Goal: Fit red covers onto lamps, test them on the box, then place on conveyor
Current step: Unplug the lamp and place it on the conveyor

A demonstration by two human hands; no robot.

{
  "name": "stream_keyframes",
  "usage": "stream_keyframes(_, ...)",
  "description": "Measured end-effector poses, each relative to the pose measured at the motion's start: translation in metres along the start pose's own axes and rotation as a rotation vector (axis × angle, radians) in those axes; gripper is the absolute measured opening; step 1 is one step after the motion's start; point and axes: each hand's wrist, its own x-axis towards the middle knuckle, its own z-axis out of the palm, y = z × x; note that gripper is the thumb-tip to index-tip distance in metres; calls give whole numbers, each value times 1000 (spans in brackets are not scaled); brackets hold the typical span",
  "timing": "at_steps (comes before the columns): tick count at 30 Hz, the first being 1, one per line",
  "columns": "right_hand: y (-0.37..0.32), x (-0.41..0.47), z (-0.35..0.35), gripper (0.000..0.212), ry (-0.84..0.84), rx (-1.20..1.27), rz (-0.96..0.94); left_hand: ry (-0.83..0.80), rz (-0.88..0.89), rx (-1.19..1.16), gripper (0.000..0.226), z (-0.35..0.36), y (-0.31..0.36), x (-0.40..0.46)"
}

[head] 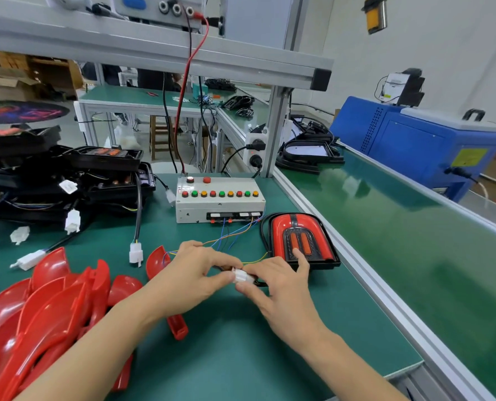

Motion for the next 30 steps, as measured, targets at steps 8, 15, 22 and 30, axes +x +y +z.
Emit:
stream_keyframes(8, 2, 4, -1, 22, 32, 38, 3, 9, 30, 10, 22, -4, -1, -1)
stream_keyframes(15, 3, 5, -2, 20, 9, 59, 16, 56, 53, 46, 16, -1, 3, 1)
stream_keyframes(22, 2, 7, -2, 15, 1, 70, 42, 78, 26, -19, 16, -3, 4, 6)
stream_keyframes(30, -1, 10, -4, 22, -68, 132, 104, 44, 101, 146, 26, -9, 0, 3)
